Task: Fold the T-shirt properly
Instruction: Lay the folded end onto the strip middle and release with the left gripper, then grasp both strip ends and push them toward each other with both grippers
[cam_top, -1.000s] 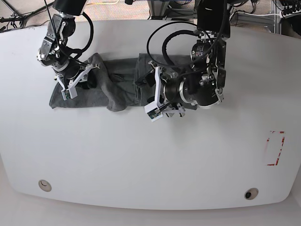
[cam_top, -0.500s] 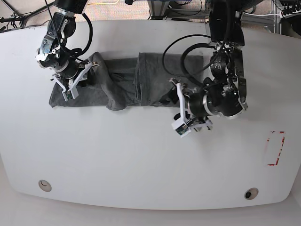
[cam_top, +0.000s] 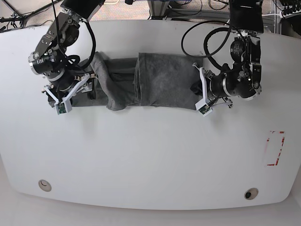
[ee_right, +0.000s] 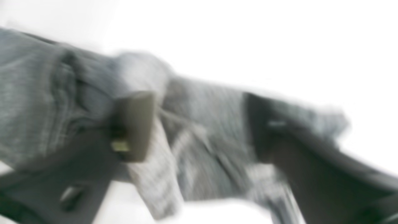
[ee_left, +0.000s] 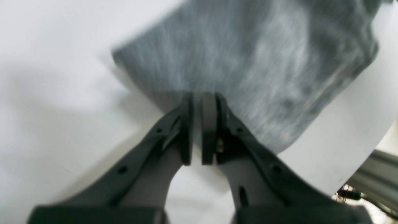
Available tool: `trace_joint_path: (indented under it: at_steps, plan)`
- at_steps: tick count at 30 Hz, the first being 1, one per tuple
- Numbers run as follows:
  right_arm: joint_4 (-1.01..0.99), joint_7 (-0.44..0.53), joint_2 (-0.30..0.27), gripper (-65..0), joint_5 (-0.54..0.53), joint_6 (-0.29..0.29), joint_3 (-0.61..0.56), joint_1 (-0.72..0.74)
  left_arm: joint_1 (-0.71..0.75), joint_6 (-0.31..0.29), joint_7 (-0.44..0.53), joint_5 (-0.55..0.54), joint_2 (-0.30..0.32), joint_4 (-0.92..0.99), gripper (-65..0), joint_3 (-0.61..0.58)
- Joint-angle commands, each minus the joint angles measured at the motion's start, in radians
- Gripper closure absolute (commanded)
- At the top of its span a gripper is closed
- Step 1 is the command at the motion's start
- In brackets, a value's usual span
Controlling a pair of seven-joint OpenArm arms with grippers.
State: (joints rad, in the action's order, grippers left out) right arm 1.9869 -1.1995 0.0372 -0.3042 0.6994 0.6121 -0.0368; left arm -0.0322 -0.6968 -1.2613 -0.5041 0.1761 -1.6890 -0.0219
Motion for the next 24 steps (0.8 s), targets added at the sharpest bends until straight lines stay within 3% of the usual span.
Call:
trace_joint_path:
  at_steps: [1,4,8,14,20,24]
  plan:
    - [0.018,0.017,0.013,-59.9,-0.016,-0.001,0.075,0.048,-0.004,-0.001,0.033,-0.015,0.015,0.043,-3.9,0.003]
    - [0.012,-0.006,0.019,-64.2,-0.017,-0.001,0.159,0.085,0.004,-0.001,0.055,-0.017,0.017,0.088,-4.0,0.004]
    - [-0.041,-0.084,0.005,-64.4,-0.056,-0.001,0.283,0.147,0.016,-0.001,0.087,-0.017,0.030,0.129,-4.0,0.015]
    - [-0.225,-0.128,-0.079,-64.4,-0.218,-0.001,0.420,0.188,0.021,-0.001,0.130,-0.015,0.038,0.185,-4.0,0.015]
    - [-0.397,-0.121,-0.173,-64.4,-0.275,-0.001,0.463,0.189,0.016,-0.001,0.141,-0.015,0.038,0.238,-4.2,0.015]
    - [-0.487,-0.095,-0.194,-64.4,-0.275,-0.001,0.478,0.185,0.016,-0.001,0.141,-0.015,0.056,0.249,-4.2,0.015]
